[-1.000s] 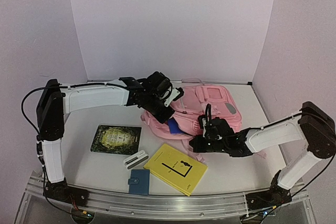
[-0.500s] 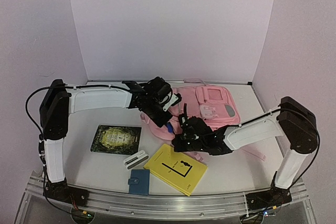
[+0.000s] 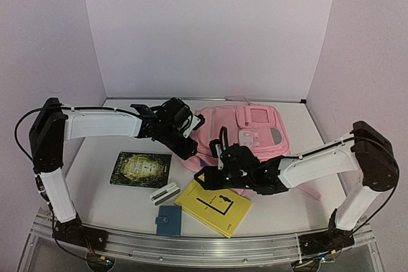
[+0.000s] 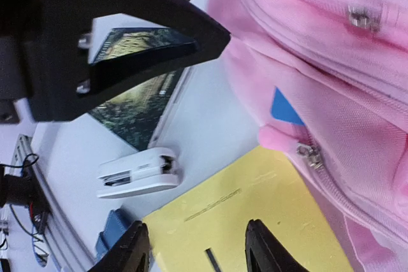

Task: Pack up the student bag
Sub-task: Zip the student bag at the center of the board.

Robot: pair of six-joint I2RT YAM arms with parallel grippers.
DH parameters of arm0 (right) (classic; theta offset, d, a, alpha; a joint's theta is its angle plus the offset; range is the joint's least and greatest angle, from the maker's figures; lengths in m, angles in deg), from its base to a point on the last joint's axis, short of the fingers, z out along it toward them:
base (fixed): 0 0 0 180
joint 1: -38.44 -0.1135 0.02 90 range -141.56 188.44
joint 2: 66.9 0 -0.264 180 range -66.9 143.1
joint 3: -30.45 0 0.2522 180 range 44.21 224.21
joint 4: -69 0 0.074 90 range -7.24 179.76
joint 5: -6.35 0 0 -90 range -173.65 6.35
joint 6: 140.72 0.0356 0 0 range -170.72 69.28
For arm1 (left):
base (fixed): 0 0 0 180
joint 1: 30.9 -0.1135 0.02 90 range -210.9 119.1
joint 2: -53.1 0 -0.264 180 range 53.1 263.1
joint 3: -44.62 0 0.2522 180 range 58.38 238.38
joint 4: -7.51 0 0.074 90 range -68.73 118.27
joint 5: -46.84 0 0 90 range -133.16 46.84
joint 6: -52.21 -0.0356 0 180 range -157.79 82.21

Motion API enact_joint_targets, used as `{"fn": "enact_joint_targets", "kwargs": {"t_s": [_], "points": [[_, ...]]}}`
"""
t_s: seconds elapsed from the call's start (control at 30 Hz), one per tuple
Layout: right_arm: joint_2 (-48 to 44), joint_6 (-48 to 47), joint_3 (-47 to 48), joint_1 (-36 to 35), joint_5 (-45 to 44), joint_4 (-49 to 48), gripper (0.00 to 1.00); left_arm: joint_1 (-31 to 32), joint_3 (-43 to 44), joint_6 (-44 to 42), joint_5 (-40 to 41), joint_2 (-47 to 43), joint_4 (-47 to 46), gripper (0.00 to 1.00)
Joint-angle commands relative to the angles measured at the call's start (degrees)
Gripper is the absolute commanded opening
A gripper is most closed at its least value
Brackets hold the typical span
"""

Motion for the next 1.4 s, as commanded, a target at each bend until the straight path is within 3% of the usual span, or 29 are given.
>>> {"fn": "enact_joint_targets", "kwargs": {"t_s": [0.0,0.17,0.3,0.67,1.0,1.37], "points": [[-10.86,1.21,-0.92,0.15,-8.60,8.08,0.70,0.10,-5.87,7.70,2.16,-11.71,-6.15,0.69],[-16.72,2.57,-2.07,3.25,-13.21,14.26,0.80,1.71,-14.43,19.22,-0.62,-17.58,-11.89,0.72],[-18.33,3.49,-4.11,6.88,-13.02,14.31,0.83,4.16,-18.55,24.95,-5.81,-15.64,-18.18,0.72],[-21.54,6.71,-8.15,8.14,-12.36,14.31,0.84,4.40,-10.66,22.24,-9.08,-0.84,-17.90,0.48],[-25.44,8.63,-11.45,8.14,-12.45,14.21,0.84,3.42,-6.00,21.75,-11.25,5.84,-18.91,0.43],[-25.47,8.60,-11.80,8.14,-12.84,14.05,0.84,3.43,-4.28,21.88,-12.88,8.97,-16.63,0.31]]}}
